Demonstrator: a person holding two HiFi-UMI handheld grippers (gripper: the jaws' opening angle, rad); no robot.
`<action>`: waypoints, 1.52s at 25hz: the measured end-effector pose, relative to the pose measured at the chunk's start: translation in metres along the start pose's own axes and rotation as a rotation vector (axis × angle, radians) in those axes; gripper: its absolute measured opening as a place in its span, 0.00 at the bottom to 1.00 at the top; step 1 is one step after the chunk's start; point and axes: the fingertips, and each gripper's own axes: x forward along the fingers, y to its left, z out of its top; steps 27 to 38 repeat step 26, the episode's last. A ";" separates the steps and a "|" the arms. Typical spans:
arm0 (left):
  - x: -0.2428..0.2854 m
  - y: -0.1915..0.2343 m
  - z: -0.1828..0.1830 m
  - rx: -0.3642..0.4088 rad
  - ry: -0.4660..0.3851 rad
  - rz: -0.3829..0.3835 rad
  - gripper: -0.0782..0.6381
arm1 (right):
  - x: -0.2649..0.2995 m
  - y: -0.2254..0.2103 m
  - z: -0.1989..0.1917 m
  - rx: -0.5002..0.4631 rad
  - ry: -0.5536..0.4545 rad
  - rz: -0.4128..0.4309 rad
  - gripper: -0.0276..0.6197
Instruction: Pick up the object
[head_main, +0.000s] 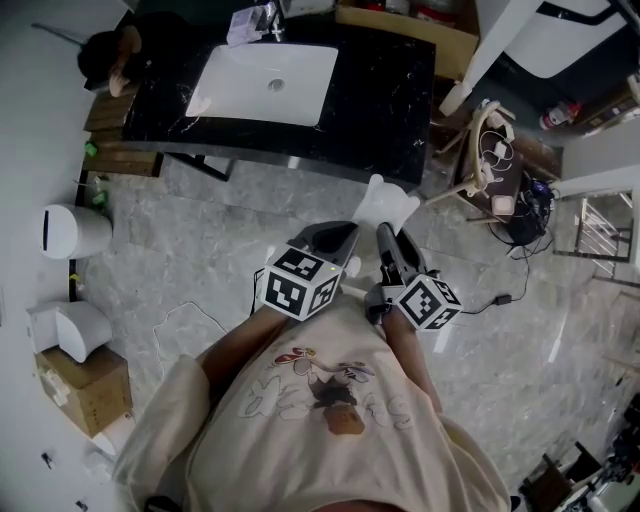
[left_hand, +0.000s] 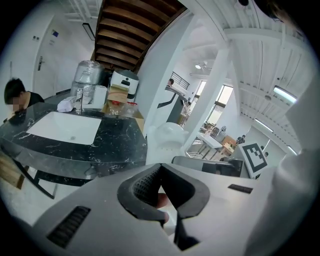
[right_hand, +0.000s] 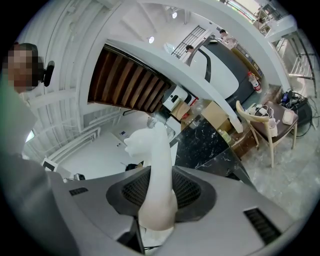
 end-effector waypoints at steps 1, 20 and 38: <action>0.000 0.000 0.000 -0.002 -0.002 0.001 0.13 | 0.000 0.000 0.000 -0.001 0.002 0.000 0.26; 0.009 -0.005 0.003 0.011 0.011 0.005 0.13 | -0.001 -0.008 0.006 0.017 -0.010 0.007 0.26; 0.010 -0.009 0.003 0.013 0.012 0.007 0.13 | -0.003 -0.008 0.007 0.018 -0.003 0.012 0.26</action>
